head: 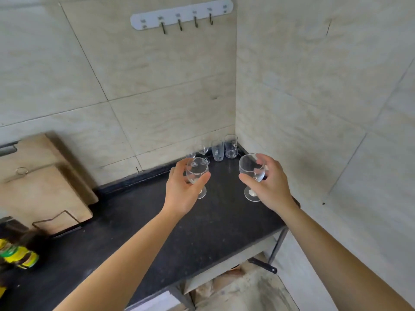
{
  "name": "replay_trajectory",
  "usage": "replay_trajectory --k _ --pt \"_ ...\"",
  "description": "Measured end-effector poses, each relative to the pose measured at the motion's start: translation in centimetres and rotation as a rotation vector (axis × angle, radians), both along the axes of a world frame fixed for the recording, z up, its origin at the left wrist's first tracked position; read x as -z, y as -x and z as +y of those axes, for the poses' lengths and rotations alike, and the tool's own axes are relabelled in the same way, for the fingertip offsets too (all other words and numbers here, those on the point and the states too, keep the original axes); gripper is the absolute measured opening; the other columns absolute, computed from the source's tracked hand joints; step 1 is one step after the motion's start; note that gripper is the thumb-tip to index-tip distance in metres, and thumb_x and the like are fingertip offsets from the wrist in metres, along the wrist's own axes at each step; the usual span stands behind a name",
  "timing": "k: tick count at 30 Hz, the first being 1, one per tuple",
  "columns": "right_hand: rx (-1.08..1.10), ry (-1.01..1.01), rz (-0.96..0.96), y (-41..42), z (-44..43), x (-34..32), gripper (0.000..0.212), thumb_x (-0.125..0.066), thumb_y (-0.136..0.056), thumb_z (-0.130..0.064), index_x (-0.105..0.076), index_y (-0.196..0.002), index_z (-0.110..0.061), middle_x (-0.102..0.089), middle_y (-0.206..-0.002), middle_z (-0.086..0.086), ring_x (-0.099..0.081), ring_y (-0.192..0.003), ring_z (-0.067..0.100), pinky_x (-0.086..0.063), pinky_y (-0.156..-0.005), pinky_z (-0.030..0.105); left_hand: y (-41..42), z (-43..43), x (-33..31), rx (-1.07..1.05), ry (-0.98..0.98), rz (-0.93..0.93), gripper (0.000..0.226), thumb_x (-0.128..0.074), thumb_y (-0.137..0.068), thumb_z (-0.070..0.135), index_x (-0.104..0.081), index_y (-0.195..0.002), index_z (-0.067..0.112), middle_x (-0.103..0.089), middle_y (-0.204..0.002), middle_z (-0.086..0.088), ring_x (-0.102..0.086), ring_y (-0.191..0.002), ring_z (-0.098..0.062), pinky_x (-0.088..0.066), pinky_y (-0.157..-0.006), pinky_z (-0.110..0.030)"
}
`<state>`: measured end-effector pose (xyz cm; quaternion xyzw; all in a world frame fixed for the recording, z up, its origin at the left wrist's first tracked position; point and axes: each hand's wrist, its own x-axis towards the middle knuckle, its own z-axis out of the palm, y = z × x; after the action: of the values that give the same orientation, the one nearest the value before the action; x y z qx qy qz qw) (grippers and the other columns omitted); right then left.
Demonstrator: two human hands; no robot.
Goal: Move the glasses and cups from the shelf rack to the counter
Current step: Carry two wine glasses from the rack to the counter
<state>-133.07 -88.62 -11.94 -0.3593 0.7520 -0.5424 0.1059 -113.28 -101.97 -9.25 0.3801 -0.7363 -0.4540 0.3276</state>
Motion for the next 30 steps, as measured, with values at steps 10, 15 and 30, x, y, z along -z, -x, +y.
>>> replay_trajectory --k 10,15,30 --pt "-0.155 -0.127 -0.023 11.2 -12.6 4.6 0.073 -0.082 -0.064 -0.06 -0.053 -0.13 -0.048 -0.048 -0.114 -0.025 -0.061 -0.112 0.013 -0.05 -0.096 0.03 9.1 -10.1 5.4 -0.154 -0.125 -0.097 0.054 -0.076 -0.081 0.05 -0.053 -0.129 0.04 -0.062 -0.106 0.031 -0.062 -0.099 0.006 -0.05 -0.079 -0.022" --pt "-0.18 -0.222 -0.041 13.4 -19.0 9.1 0.081 -0.083 -0.071 -0.057 -0.047 -0.142 -0.039 -0.051 -0.124 -0.024 -0.063 -0.11 0.009 -0.056 -0.092 0.035 12.0 -16.9 10.2 -0.144 -0.194 -0.181 0.058 -0.076 -0.083 0.042 -0.051 -0.135 0.037 -0.061 -0.119 0.015 -0.062 -0.104 -0.004 -0.047 -0.072 -0.016" --pt "-0.287 -0.453 -0.093 13.8 -35.9 21.6 0.077 -0.082 -0.078 -0.048 -0.039 -0.141 -0.035 -0.057 -0.14 -0.008 -0.063 -0.119 0.018 -0.053 -0.097 0.039 16.3 -30.9 22.9 -0.12 -0.312 -0.32 0.051 -0.077 -0.081 0.028 -0.048 -0.117 0.05 -0.044 -0.108 0.024 -0.058 -0.115 -0.017 -0.051 -0.097 -0.04"
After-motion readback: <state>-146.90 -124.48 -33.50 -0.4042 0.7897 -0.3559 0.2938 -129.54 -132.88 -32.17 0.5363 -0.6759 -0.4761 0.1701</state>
